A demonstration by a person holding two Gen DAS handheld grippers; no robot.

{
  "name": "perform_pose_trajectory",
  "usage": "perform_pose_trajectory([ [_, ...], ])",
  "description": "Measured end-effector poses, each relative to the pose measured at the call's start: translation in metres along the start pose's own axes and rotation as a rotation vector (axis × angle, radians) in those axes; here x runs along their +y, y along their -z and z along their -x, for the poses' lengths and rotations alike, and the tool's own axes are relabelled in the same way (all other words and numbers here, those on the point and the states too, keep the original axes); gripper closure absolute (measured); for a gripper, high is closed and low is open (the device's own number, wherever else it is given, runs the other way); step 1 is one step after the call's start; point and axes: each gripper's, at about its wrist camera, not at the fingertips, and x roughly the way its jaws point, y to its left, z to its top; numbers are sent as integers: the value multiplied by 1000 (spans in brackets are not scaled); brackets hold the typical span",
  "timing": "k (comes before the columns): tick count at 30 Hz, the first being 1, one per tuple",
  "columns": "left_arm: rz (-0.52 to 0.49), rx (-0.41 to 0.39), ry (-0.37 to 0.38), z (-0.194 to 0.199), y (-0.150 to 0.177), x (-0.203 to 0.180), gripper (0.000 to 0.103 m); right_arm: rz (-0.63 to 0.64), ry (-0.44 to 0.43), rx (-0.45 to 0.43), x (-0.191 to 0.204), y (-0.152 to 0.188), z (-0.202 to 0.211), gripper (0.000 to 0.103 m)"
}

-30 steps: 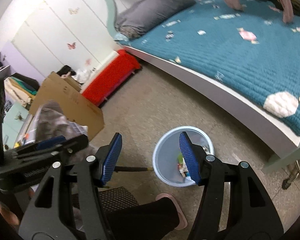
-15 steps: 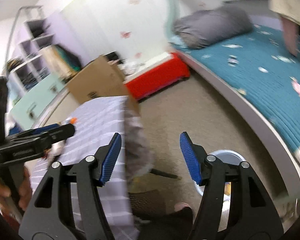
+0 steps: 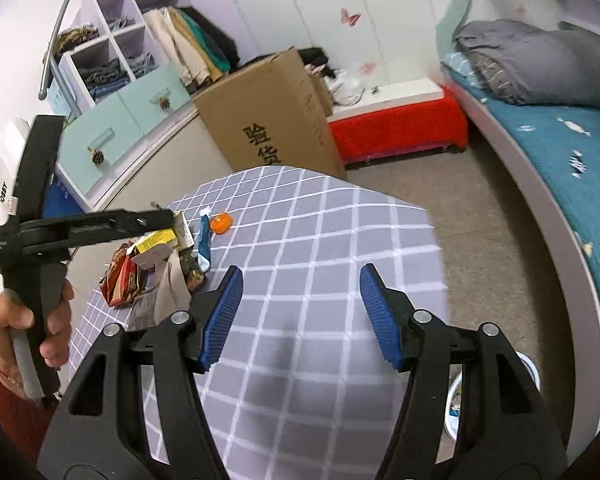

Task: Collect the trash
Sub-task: 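Move both open tools back over the table, then grasp the blue-white packet with the left tool while the right tool grasps the orange cap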

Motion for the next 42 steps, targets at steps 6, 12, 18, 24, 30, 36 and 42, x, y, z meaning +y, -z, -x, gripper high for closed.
perform_pose_trajectory([
  [6,3,94,-30,-46,-15,10,66,12,-13,57,12,-23,-47,43],
  [12,-7,163,-57,-76,-19,19,69,43,6,108,21,-34,-88,43],
  [18,16,142,-28,-83,-18,34,95,71,4,146,32,-35,-114,43],
  [24,50,10,-14,-46,-25,42,98,151,22,174,54,-37,-136,43],
  [30,57,-76,-71,-28,-34,50,98,200,27,199,79,-42,-164,43],
  [36,77,-52,-59,-39,-38,59,98,239,26,224,97,-46,-185,43],
  [42,81,-52,-47,-40,-36,59,98,281,50,244,102,-46,-197,72],
])
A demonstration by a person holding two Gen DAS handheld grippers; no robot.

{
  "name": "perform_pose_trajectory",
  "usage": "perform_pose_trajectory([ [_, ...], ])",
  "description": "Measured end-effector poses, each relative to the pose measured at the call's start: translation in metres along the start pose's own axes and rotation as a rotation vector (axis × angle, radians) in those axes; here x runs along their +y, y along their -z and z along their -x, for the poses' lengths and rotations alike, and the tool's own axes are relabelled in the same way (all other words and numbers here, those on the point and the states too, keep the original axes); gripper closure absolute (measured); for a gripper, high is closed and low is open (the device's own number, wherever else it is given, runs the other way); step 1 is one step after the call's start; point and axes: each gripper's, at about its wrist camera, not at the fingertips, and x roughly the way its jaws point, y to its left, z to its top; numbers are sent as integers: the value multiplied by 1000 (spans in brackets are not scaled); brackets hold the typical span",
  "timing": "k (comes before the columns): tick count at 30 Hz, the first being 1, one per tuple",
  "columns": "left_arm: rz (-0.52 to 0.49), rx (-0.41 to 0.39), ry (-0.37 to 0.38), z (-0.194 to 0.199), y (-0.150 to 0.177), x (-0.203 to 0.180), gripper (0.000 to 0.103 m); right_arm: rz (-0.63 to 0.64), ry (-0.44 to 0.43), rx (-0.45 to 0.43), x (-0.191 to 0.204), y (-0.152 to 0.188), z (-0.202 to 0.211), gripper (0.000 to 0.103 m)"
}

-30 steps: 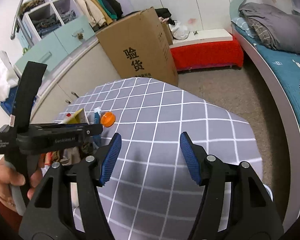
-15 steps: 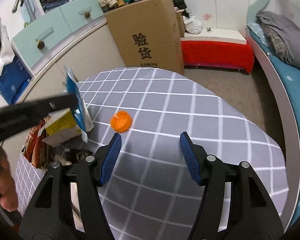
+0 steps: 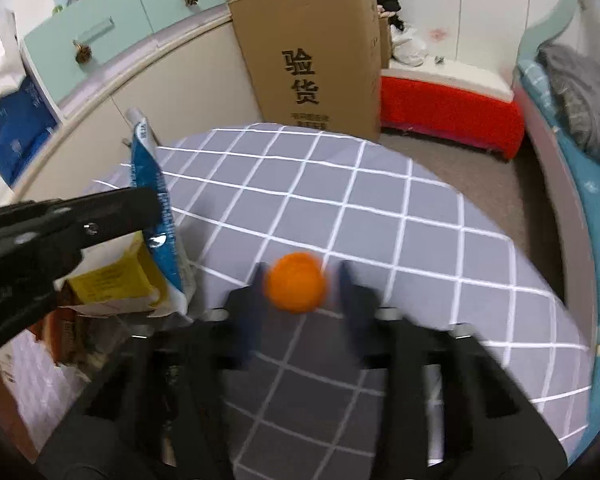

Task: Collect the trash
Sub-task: 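Grasp the blue-white packet with the left tool while the right tool grasps the orange cap, then carry packet and orange cap over the bucket and open both tools to drop them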

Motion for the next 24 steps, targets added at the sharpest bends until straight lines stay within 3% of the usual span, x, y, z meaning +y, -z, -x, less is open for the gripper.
perform_pose_trajectory([
  [7,-24,-24,43,16,4,-22,98,-34,-42,-52,-14,15,32,73],
  [13,-75,-10,139,39,20,-66,98,-137,-112,-123,-54,46,89,73],
  [18,-153,-9,195,57,54,-126,98,-232,-127,-193,-100,98,141,73],
  [24,-256,46,324,59,116,-219,98,-361,-105,-276,-163,179,202,73],
])
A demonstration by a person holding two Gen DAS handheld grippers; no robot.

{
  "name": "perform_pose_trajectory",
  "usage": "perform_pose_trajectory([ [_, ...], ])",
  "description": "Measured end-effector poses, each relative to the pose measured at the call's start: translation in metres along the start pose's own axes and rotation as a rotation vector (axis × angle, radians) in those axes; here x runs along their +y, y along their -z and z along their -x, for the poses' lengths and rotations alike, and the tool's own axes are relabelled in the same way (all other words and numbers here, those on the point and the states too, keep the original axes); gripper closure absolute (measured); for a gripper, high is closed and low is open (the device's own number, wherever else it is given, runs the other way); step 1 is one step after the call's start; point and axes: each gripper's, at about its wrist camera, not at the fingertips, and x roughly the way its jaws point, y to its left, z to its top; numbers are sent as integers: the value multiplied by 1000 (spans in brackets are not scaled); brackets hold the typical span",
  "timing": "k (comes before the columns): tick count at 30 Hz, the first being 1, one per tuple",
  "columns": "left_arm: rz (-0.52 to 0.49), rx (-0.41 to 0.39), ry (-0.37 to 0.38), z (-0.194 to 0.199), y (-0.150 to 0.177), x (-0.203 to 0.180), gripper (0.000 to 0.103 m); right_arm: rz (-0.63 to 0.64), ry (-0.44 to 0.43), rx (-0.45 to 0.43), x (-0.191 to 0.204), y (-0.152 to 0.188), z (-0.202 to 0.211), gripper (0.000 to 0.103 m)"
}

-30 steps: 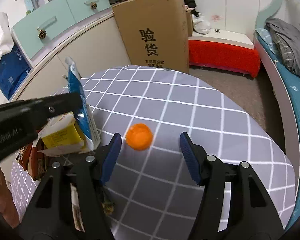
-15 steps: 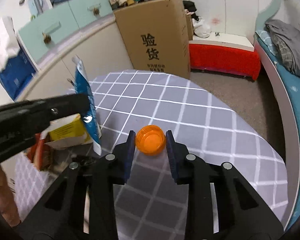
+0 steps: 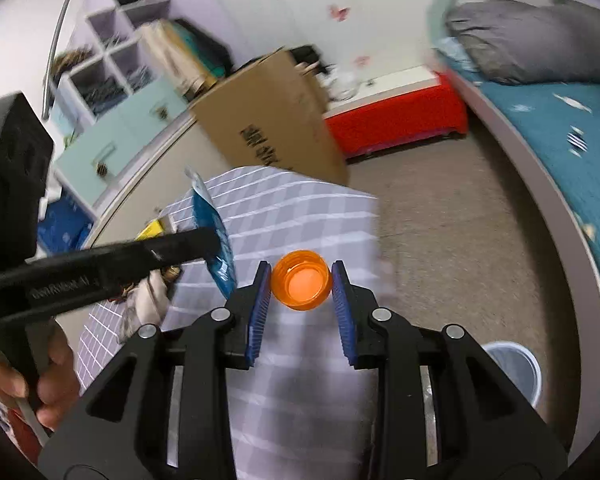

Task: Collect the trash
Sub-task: 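Carry packet and orange cap over the bucket and open both tools to drop them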

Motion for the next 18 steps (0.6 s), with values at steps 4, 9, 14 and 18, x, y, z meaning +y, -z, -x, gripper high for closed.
perform_pose_trajectory([
  [4,-47,78,108,-37,24,-70,98,-61,73,-60,-46,29,46,72],
  [9,-127,180,122,-93,62,-137,98,-211,156,-95,-116,79,79,72],
  [14,-140,281,114,-156,95,-165,98,-346,231,-39,-178,130,68,72],
  [18,-144,362,70,-210,120,-168,98,-443,268,13,-218,167,48,72],
])
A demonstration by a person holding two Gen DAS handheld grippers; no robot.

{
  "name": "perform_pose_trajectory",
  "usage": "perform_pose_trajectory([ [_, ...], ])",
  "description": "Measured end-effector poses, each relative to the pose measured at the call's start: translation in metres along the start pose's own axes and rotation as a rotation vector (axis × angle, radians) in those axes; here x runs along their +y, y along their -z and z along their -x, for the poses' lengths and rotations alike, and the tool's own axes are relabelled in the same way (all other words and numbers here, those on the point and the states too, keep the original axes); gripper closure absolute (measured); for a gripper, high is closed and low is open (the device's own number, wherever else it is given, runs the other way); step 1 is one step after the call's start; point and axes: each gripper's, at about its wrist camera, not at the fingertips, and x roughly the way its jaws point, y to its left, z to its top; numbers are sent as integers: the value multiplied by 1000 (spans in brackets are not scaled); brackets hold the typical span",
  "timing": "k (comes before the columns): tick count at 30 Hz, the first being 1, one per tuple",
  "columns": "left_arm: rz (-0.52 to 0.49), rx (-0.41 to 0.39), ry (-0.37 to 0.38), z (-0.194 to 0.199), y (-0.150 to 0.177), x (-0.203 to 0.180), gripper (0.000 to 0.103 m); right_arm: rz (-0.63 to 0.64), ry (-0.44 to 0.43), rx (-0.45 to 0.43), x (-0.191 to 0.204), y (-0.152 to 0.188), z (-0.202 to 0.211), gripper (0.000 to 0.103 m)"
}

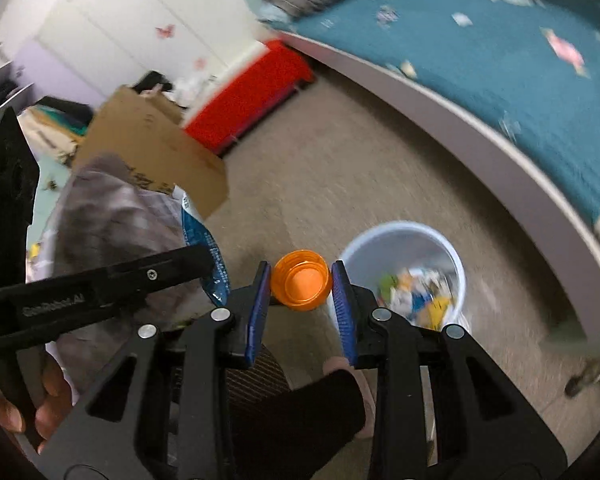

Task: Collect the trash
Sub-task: 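Carry packet and orange cap over the bucket and open both tools to drop them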

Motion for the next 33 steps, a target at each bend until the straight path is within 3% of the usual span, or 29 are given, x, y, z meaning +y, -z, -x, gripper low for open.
perform_pose_trajectory([
  [4,11,71,-31,-49,3,11,98,-46,41,16,-23,9,-20,73],
  [10,35,134,19,-91,-6,19,96,-129,46,-8,-48,12,-29,73],
  [12,30,165,34,-102,-8,19,76,-148,47,-9,-54,12,-30,73],
  [13,31,181,25,-107,-8,20,45,-154,48,-4,-58,12,-31,73],
  [14,46,194,-6,-112,-9,21,33,-160,49,-2,-60,14,-31,72],
  [19,141,231,-11,-126,2,45,33,-175,48,20,-66,22,-38,72],
  [30,94,174,-130,-108,7,50,33,-159,41,18,-52,19,-44,72],
  [33,106,154,-155,-99,7,52,33,-163,22,-15,-49,14,-42,66],
])
